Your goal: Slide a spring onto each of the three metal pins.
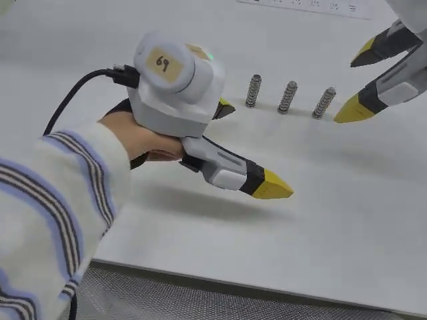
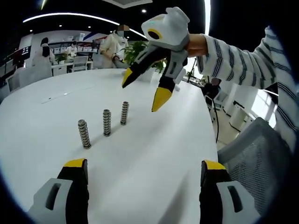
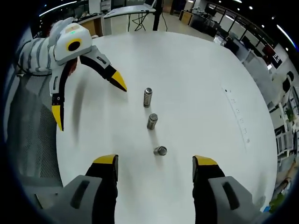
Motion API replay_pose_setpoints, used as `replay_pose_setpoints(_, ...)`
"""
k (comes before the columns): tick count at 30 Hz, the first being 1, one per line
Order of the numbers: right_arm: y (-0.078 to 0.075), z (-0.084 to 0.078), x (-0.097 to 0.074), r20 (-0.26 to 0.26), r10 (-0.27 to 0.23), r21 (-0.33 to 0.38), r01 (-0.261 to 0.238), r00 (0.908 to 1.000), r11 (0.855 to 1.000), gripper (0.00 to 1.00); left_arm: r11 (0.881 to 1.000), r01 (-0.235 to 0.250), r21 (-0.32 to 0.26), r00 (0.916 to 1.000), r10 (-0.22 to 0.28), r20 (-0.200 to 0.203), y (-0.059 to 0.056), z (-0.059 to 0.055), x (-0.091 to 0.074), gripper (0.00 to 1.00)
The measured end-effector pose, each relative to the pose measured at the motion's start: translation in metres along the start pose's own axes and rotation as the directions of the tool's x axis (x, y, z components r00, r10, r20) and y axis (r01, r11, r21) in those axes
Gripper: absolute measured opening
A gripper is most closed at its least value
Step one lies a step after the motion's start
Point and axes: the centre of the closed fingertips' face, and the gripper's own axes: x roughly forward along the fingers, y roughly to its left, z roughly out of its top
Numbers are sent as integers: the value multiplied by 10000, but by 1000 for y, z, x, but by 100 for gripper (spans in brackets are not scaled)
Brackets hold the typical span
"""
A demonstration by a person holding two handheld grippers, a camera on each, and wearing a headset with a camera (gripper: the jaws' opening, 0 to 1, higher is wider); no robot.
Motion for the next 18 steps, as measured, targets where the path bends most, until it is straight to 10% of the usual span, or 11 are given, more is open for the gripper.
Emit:
replay_pose_setpoints(9,7,1,-14,1779,-588,1418,336,9823,9893,83,9991,-406,-102,9989,408,235,11,0,-22,98)
replay_pose_setpoints(18,20,-22,-32,2308,-1097,2258,565,9668,9725,91,9975,-594,-392,9972,611,425,16,-5,-41,98)
